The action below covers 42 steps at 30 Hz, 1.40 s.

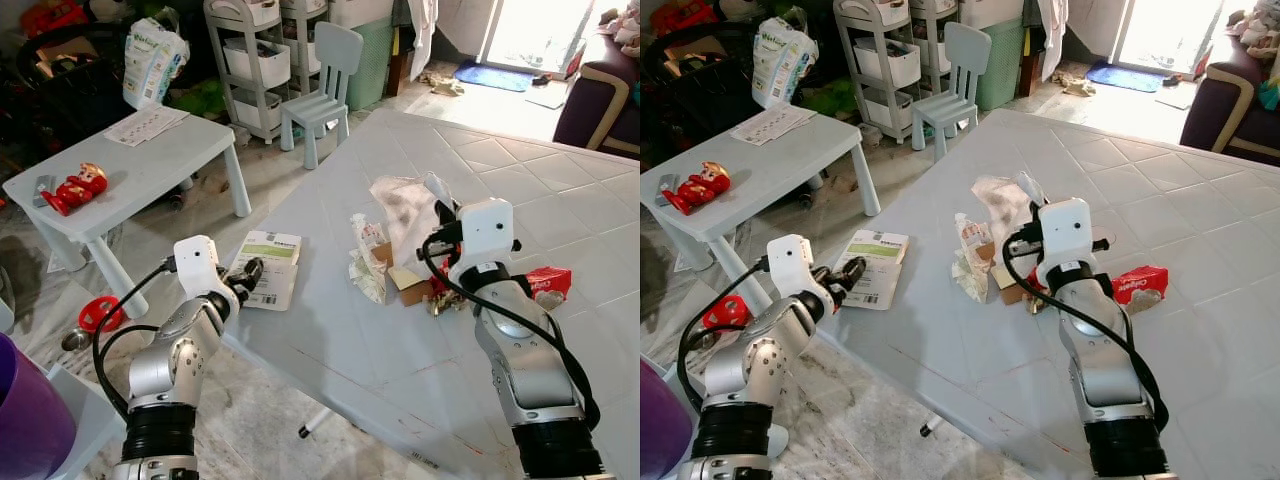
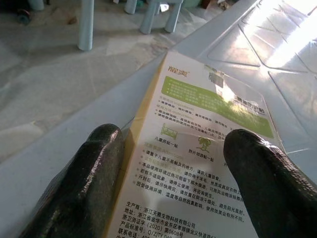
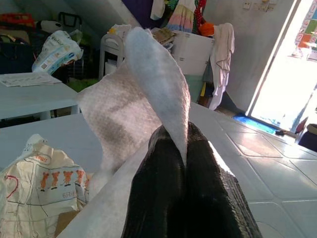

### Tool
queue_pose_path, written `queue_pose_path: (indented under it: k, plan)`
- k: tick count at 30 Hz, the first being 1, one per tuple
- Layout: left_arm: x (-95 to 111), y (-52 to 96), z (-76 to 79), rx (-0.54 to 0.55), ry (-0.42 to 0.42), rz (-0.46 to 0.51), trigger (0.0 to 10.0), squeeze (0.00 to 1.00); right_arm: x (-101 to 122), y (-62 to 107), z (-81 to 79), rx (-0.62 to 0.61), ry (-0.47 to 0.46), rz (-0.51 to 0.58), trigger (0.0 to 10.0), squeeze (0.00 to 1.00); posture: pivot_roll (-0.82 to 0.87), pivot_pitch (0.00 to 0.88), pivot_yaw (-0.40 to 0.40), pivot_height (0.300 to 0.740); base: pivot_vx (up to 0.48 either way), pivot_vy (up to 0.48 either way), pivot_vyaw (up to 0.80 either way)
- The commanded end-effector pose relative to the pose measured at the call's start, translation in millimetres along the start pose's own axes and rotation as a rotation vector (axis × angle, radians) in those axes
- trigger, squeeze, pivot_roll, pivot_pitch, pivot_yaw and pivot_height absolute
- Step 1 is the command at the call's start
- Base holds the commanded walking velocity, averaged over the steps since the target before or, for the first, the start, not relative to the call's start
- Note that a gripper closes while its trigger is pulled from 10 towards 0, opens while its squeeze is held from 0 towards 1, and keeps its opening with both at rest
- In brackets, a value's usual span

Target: Picking trash to rubbish bin

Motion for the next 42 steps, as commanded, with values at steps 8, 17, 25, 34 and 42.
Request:
queue_pose_path:
  k: [8, 17, 25, 34, 42]
  plan:
    - [-22.3, -0.5, -11.8, 0.031, -0.028, -0.129, 9.0, 0.0, 0.1, 0.6, -1.3, 0.006, 0.002, -0.001, 0.0, 0.0, -0.05, 0.0, 0.003, 0.74, 0.0, 0.0, 0.0]
    - [-37.1, 3.4, -18.3, 0.039, -0.002, -0.185, 0.0, 0.0, -0.5, 0.3, 0.3, 0.006, 0.008, -0.003, 0.0, 0.0, -0.05, 0.0, -0.002, 0.74, 0.0, 0.0, 0.0]
    - [-42.1, 5.8, -23.7, 0.059, 0.022, -0.193, 0.0, 0.0, 0.1, -1.3, 0.4, 0.01, 0.011, 0.0, 0.0, 0.0, -0.05, 0.0, -0.005, 0.74, 0.0, 0.0, 0.0]
    - [-42.9, 5.4, -24.5, 0.066, 0.038, -0.189, 0.0, 0.0, 0.1, -0.7, 1.1, 0.01, 0.013, -0.001, 0.0, 0.0, -0.05, 0.0, -0.007, 0.74, 0.0, 0.0, 0.0]
    - [-35.6, 6.0, -30.9, 0.115, -0.019, -0.118, 0.0, 0.0, -0.6, 0.2, 1.0, 0.01, 0.014, -0.004, 0.0, 0.0, -0.05, 0.0, -0.012, 0.74, 0.0, 0.0, 0.0]
Point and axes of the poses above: a point about 5 cm out from each wrist's last joint towards the gripper, its own y axis pointing back from the gripper into the wrist, its own x axis along the axis of the wrist's last joint, z = x × y, the point moved 2 cm from there along -y, pointing out of the wrist towards the gripper, and after that the axes turned 13 degrees about y, right-handed, at the moved point
